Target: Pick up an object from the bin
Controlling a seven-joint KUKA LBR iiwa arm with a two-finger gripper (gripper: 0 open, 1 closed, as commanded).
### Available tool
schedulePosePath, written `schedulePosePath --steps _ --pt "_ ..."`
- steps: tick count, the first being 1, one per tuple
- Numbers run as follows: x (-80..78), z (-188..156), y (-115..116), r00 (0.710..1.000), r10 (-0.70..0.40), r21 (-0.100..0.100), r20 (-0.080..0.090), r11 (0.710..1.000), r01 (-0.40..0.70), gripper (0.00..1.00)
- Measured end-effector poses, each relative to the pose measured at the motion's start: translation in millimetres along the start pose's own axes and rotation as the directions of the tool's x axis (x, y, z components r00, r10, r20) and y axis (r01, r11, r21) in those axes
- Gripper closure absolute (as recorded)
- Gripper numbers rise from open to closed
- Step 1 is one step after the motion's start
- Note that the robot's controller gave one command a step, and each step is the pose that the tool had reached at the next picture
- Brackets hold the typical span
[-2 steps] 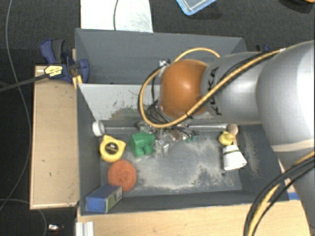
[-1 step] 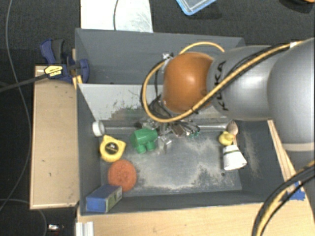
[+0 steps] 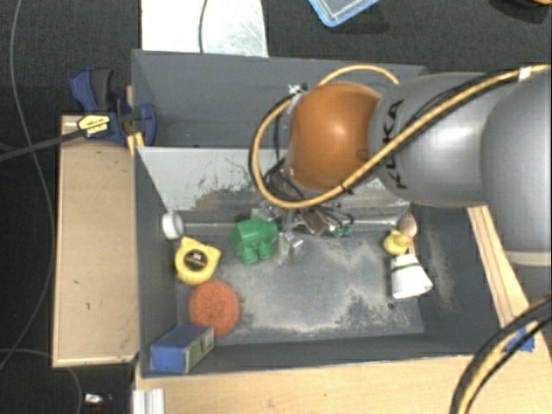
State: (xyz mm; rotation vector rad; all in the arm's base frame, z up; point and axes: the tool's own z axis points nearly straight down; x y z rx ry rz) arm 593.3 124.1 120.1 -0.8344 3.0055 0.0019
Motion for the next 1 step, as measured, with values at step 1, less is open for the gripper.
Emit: schedulePosePath --steps 1 --pt "2.1 -31.2 1.1 1.000 0.002 -0.005 -0.011 1.000 -0.002 1.00"
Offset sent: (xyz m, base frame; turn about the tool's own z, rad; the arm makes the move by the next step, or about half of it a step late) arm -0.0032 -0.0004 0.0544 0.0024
